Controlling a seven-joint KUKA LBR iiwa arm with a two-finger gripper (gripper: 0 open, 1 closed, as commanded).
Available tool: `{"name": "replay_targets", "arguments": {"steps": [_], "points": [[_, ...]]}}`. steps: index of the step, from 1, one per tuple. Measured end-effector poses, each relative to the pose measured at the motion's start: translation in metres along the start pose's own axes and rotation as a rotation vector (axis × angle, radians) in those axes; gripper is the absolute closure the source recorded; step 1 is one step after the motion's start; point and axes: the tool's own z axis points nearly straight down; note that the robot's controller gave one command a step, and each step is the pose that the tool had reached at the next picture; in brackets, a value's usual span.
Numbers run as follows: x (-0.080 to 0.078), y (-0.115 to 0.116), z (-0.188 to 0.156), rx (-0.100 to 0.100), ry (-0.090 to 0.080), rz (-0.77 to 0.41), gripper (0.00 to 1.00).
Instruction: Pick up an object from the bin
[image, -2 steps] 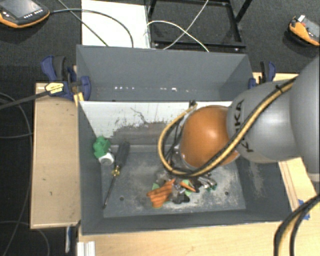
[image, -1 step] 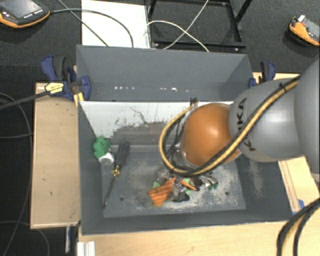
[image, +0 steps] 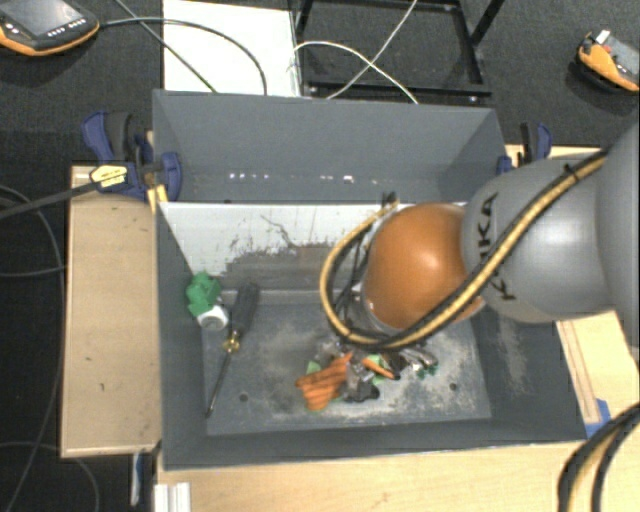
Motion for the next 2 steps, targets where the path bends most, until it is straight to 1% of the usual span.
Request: {"name": "replay_targets", "arguments": {"steps": [2], "points": [[0.000, 0.000, -0.017, -0.001, 0.001, 0.002, 1.00]]}}
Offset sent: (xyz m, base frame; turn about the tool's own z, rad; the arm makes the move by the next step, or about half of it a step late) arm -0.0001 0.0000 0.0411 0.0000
